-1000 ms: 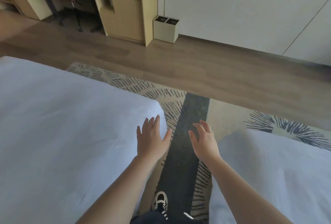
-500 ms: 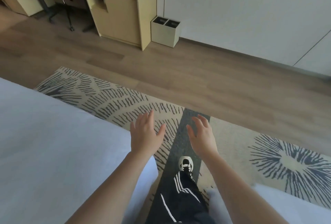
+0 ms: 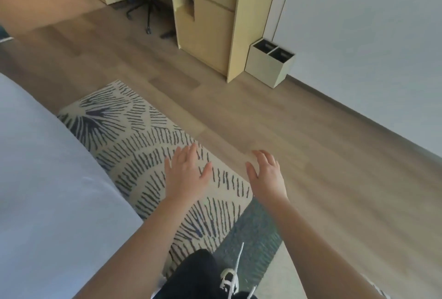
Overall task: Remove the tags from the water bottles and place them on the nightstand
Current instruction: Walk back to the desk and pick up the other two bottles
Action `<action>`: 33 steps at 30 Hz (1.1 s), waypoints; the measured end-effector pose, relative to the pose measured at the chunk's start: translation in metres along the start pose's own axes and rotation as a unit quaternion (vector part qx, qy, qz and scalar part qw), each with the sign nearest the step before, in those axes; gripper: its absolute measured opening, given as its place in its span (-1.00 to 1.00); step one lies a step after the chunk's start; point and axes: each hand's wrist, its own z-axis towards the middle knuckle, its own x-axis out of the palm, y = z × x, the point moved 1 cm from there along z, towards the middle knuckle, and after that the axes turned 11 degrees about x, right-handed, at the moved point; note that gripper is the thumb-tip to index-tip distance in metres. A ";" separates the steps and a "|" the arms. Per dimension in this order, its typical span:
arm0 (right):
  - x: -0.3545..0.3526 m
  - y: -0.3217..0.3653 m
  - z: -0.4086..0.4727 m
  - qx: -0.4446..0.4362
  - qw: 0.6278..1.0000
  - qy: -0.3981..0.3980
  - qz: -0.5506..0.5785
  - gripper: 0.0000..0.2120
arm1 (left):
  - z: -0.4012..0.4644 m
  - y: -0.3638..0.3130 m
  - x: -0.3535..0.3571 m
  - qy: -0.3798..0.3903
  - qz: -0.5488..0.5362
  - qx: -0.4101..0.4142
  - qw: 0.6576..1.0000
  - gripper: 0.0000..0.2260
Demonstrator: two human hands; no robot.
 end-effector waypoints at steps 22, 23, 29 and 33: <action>0.118 0.277 0.478 -0.125 0.988 0.092 -0.022 -0.60 | 0.449 0.223 -0.091 -0.041 0.000 -0.152 0.988 -0.37; 0.124 0.291 0.496 -0.125 0.987 0.095 -0.022 -0.59 | 0.467 0.234 -0.098 -0.046 -0.007 -0.159 0.986 -0.36; 0.168 0.369 0.610 -0.142 0.983 0.115 -0.033 -0.59 | 0.576 0.297 -0.115 -0.051 -0.014 -0.173 0.984 -0.34; 0.206 0.421 0.704 -0.149 0.980 0.127 -0.027 -0.59 | 0.670 0.348 -0.123 -0.058 -0.016 -0.180 0.982 -0.35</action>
